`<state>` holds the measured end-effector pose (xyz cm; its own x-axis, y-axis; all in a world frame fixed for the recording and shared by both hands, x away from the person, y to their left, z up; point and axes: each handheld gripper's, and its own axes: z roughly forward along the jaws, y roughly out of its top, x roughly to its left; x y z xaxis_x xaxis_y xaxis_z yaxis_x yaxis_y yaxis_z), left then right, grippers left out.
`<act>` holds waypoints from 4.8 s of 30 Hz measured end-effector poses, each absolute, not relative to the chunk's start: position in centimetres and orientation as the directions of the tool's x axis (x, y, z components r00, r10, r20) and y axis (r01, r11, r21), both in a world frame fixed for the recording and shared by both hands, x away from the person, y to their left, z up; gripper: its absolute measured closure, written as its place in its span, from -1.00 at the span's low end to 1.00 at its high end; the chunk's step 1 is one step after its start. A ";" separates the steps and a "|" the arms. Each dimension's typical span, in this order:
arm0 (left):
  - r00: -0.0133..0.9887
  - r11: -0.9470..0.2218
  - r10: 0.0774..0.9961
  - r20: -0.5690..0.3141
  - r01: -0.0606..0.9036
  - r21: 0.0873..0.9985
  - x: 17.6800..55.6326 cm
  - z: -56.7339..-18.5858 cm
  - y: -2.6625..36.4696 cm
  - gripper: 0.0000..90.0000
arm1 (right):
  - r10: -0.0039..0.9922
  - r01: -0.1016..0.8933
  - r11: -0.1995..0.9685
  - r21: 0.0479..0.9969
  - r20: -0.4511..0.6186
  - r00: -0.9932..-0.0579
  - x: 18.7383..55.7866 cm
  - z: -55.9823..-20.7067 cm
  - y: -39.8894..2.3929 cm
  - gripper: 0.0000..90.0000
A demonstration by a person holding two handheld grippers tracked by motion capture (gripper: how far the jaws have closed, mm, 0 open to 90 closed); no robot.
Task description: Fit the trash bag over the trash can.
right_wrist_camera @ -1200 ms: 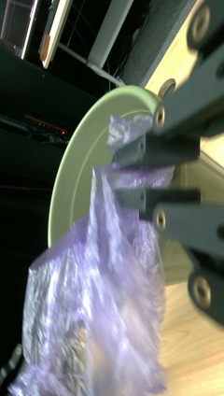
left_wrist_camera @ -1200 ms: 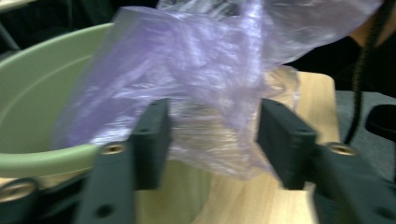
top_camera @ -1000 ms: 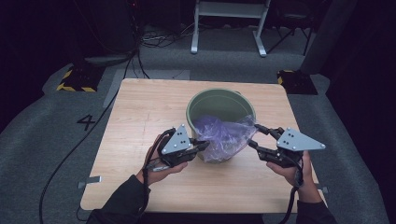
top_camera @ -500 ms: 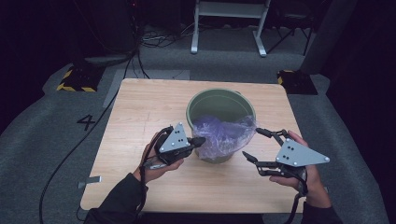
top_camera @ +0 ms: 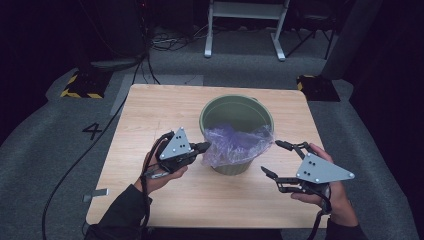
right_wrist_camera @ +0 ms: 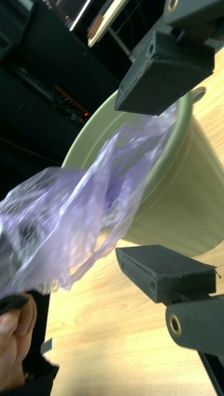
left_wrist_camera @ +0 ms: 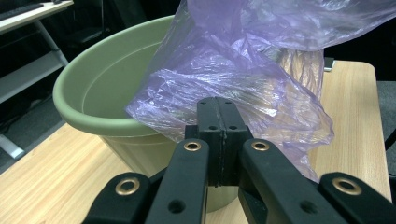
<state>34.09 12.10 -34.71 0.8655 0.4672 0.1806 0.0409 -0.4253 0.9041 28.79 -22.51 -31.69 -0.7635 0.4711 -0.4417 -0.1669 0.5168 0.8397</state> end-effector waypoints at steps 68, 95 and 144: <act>0.818 -0.369 0.575 0.009 0.249 0.895 34.1 -38.2 13.1 -0.06 | 0.752 0.120 0.364 0.924 -0.215 -0.624 34.0 -32.5 -24.3 0.99; 0.866 -0.373 0.499 0.034 0.180 0.910 33.5 -38.4 15.9 -0.52 | 0.755 0.159 0.350 0.923 -0.177 -0.631 31.2 -36.0 -26.4 0.97; 0.863 -0.395 0.468 0.192 0.009 0.919 34.0 -33.8 12.0 1.00 | 0.763 0.152 0.344 0.927 -0.181 -0.621 35.2 -31.7 -23.6 0.93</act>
